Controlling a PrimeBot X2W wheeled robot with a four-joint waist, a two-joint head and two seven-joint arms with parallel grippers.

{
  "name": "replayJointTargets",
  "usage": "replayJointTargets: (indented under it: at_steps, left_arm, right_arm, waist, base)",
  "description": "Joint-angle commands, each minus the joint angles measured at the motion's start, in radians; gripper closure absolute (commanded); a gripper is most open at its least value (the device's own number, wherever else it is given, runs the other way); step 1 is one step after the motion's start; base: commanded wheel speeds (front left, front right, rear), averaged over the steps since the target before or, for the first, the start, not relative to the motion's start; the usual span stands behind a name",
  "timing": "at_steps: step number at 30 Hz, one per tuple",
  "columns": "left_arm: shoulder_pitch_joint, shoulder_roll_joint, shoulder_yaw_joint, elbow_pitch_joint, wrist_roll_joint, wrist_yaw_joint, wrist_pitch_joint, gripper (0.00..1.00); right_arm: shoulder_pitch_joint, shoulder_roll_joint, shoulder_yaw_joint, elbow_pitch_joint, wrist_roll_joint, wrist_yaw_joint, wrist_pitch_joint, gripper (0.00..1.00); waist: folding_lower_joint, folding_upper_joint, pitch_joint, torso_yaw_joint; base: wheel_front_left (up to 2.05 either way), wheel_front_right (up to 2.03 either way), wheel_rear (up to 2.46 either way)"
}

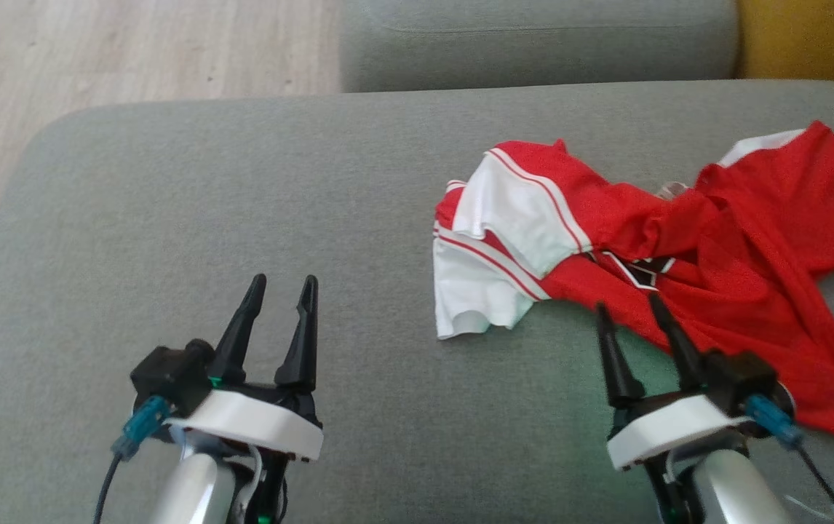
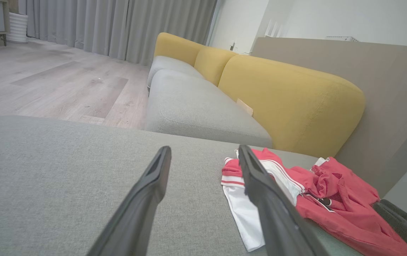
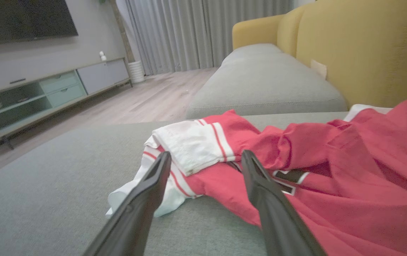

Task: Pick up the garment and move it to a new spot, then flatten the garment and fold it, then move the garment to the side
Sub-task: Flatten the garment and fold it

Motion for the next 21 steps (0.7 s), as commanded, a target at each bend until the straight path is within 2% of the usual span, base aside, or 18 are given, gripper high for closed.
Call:
replayJointTargets:
  at_steps: [1, 10, 21]
  left_arm:
    - [-0.021, 0.003, 0.024, -0.03, -0.004, 0.0, -0.005, 0.0]
    - [-0.029, 0.003, -0.003, -0.023, -0.01, 0.001, -0.005, 0.0]
    - [-0.054, 0.003, -0.02, -0.022, -0.015, 0.003, -0.005, 0.0]
  right_arm:
    - [-0.048, -0.004, 0.031, -0.032, -0.013, -0.001, 0.003, 0.0]
    - [-0.186, -0.004, 0.078, 0.082, -0.136, -0.001, 0.071, 0.0]
    - [-0.392, -0.004, -0.031, 0.34, -0.27, -0.001, 0.073, 0.0]
  waist:
    - [0.0, 0.0, 0.006, 0.017]
    - [0.0, 0.0, 0.042, 0.111]
    - [0.0, 0.0, 0.109, 0.192]
  base:
    - [0.0, 0.0, 0.0]
    - [0.0, 0.0, 0.0]
    - [0.0, 0.0, 0.0]
